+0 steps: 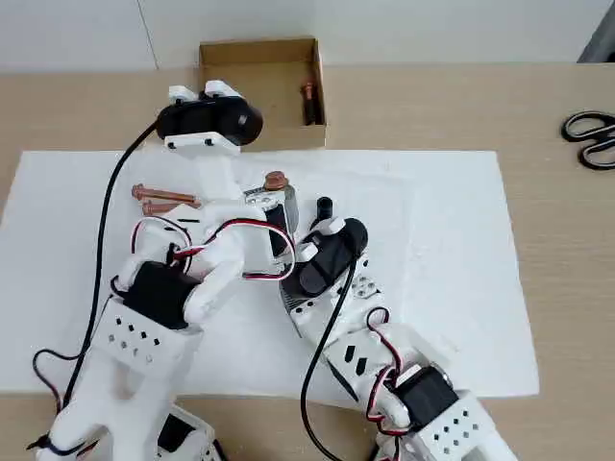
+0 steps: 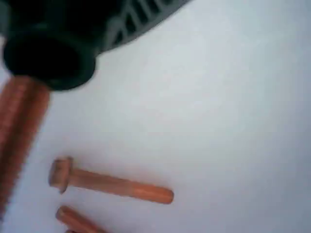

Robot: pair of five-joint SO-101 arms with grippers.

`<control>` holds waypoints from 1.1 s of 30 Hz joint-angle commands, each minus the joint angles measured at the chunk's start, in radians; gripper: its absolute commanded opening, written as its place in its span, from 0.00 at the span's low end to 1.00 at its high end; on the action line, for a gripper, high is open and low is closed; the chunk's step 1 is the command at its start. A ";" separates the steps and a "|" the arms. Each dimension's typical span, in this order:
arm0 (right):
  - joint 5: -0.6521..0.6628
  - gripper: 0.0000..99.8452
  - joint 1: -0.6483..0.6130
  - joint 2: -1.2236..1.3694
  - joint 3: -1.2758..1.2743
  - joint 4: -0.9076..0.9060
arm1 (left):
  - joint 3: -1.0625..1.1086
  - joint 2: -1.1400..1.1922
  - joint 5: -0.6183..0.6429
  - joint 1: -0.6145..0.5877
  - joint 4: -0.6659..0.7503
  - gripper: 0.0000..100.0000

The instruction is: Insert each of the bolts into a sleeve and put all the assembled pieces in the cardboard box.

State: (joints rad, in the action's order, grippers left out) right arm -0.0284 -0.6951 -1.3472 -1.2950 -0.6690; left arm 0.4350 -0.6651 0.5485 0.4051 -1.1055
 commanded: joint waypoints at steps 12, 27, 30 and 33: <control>-0.008 0.00 -0.002 -0.024 0.009 0.019 | 0.091 -0.147 0.002 0.018 0.002 0.01; -0.008 0.00 -0.004 -0.024 0.009 0.019 | 0.147 -0.153 -0.002 0.018 0.117 0.01; -0.008 0.00 -0.004 -0.025 0.009 0.019 | 0.168 -0.153 -0.003 0.018 0.124 0.01; -0.008 0.00 -0.004 -0.025 0.009 0.019 | 0.191 -0.160 -0.008 0.018 0.121 0.01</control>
State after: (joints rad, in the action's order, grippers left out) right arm -0.0284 -0.6951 -1.3472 -1.2996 -0.6690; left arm 0.6206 -0.8063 0.5501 0.4189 -1.0073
